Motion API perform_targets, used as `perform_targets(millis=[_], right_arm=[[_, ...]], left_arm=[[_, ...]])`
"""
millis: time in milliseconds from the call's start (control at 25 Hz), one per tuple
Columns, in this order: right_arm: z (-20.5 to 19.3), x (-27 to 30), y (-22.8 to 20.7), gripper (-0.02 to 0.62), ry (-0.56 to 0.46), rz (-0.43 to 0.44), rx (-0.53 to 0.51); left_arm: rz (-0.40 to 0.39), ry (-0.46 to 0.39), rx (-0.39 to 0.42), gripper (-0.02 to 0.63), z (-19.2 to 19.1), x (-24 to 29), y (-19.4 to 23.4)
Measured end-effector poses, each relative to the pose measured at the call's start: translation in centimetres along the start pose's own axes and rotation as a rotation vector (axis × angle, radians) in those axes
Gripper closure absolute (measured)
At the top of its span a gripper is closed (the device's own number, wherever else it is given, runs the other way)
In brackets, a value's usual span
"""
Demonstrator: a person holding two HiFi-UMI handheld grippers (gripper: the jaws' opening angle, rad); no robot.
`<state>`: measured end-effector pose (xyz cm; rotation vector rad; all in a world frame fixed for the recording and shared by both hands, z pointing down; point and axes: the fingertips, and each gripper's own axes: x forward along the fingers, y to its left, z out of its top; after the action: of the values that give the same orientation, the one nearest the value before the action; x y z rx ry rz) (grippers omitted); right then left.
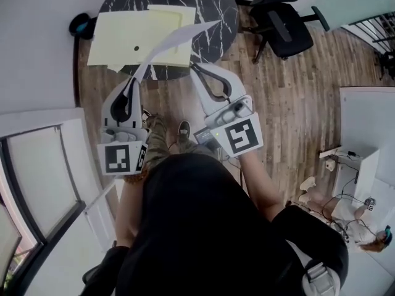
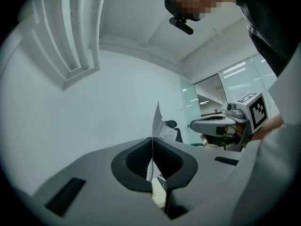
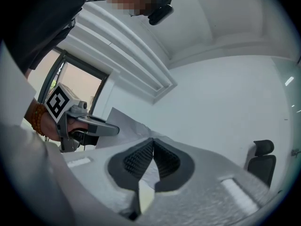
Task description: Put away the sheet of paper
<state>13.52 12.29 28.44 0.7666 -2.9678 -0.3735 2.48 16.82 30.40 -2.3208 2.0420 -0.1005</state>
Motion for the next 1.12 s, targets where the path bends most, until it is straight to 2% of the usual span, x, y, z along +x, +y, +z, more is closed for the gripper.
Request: perform_targets(millis=[360,440,920,1120], right_arm=[[0.5,0.3,1.0,0.594,-0.006,0.021,-0.001],[0.1,0.1,1.3,0.49,0.013,0.041,0.011],[-1.1,-0.9,0.3,0.486,0.03,0.053,0.029],[-2.1,-0.4,-0.6,0.486,0.064,0.063,0.028]], left_arm=[[0.0,0.002,0.008,0.595,0.2,-0.2,0.0],[0.0,0.002,0.007,0.595,0.2,-0.1,-0.1],[-0.001,0.009,0.002,0.595,0.0,1.0,-1.1],[0.0,0.026,-0.005,0.595,-0.7,2.3,-0.3]])
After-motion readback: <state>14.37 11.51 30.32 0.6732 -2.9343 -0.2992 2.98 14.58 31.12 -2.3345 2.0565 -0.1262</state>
